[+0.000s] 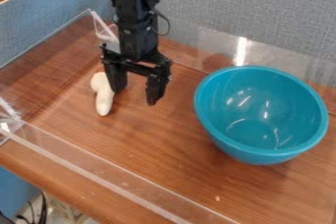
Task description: Put the mushroom in the blue bowl
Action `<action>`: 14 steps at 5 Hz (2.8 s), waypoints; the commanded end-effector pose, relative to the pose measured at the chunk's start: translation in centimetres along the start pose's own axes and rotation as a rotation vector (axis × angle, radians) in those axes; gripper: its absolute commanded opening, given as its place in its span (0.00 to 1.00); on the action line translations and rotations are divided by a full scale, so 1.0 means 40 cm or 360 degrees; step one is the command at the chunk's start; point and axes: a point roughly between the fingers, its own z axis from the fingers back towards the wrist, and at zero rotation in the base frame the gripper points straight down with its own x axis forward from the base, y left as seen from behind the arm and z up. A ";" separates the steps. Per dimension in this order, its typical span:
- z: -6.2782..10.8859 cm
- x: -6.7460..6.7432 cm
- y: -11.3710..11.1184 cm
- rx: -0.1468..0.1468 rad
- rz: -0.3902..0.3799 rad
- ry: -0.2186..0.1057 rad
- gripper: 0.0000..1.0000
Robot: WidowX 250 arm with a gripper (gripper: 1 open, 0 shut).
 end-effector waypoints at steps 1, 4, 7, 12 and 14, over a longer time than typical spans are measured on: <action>0.060 0.007 -0.015 0.0014 -0.0158 -0.0112 1.00; 0.029 -0.059 -0.033 0.0031 0.0031 -0.0144 1.00; 0.003 -0.064 0.028 0.0068 0.0221 -0.0150 1.00; -0.048 -0.058 0.074 0.0103 0.0380 -0.0168 1.00; -0.031 -0.084 0.091 0.0103 0.0309 -0.0168 1.00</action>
